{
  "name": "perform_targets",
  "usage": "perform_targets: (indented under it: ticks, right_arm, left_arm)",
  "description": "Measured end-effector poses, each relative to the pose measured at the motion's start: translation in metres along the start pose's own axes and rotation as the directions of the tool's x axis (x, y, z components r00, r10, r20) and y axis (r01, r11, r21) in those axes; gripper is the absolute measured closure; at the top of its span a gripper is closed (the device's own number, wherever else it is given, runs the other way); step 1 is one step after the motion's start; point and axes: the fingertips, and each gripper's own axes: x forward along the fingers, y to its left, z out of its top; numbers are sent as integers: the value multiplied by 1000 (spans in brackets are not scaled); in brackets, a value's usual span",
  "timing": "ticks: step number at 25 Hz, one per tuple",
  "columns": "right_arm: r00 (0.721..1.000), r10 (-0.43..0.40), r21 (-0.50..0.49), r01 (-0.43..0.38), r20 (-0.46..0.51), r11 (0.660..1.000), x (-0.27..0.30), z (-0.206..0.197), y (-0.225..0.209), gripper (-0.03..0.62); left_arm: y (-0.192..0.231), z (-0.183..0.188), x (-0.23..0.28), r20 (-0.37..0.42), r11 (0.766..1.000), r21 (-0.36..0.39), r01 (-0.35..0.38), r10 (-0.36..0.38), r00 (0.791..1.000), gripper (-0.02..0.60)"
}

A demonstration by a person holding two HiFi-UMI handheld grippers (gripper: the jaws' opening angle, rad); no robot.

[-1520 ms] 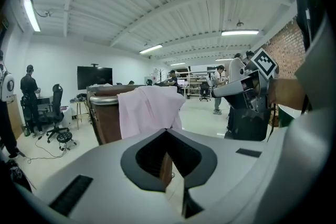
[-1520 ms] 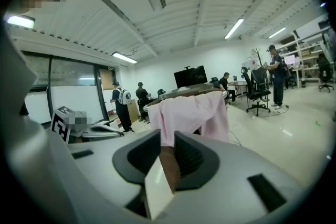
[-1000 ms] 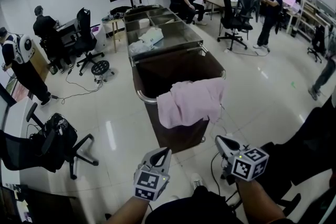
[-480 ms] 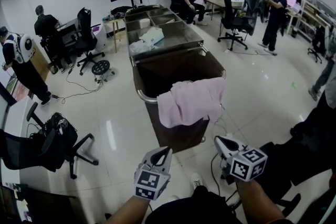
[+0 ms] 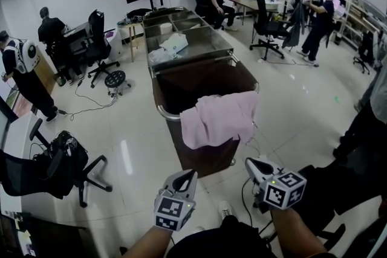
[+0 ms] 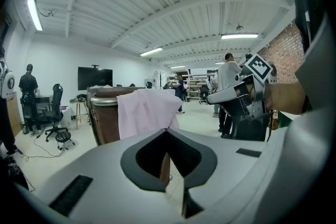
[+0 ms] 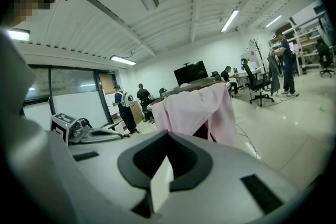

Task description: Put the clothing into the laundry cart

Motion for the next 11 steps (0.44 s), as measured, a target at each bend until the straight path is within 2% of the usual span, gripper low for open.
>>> perform_targets:
  ticks: [11]
  right_arm:
    - [1000,6,-2,-6,-8,1000,5,1,0,586]
  left_arm:
    - [2,0,2,-11,1000,10,6,-6,1000,583]
